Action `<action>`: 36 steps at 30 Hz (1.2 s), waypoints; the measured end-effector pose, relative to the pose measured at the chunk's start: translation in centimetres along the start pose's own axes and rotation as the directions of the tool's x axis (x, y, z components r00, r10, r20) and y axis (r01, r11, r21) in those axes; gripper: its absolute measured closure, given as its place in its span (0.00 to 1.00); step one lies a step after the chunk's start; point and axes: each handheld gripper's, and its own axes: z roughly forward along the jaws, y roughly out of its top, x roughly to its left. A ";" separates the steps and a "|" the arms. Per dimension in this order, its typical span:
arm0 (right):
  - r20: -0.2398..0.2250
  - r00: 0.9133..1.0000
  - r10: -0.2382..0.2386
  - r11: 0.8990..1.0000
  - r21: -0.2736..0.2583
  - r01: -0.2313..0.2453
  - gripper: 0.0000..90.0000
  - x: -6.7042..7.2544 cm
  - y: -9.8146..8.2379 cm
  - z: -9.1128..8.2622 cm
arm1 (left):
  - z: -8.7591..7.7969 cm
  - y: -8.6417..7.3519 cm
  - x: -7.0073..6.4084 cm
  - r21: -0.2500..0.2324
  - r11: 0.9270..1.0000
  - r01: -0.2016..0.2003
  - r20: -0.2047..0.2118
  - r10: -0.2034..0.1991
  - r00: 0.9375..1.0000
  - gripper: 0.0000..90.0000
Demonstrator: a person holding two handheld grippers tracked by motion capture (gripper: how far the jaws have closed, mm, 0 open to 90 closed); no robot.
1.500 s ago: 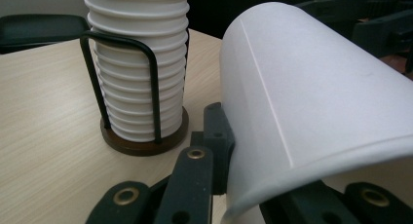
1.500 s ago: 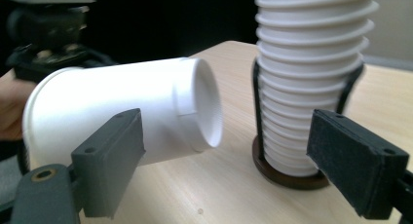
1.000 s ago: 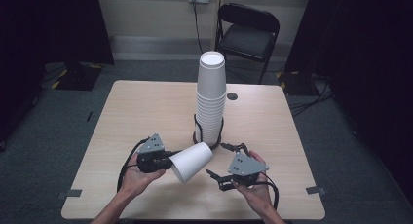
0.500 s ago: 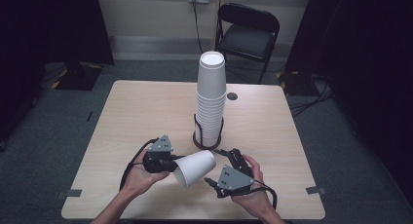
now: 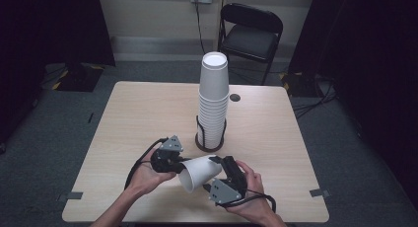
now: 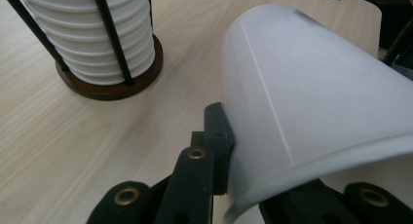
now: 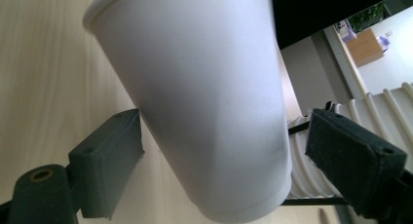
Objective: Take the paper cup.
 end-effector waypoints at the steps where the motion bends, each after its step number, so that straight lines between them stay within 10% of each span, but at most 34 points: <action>1: 0.011 1.000 -0.016 1.000 0.015 0.016 0.15 0.3 0.2 0.1 | 0.1 0.1 0.0 0.006 1.000 0.000 0.003 0.000 1.000 0.96; 15: 0.074 0.994 -0.076 0.996 0.060 0.072 0.12 1.4 0.9 1.1 | 1.1 2.0 -0.7 0.058 0.998 -0.025 0.038 0.023 0.999 0.96; 36: 0.051 0.992 -0.117 0.992 0.049 0.115 0.10 1.9 1.4 1.5 | 2.6 2.6 -1.3 0.063 0.998 -0.005 0.083 0.000 0.997 0.95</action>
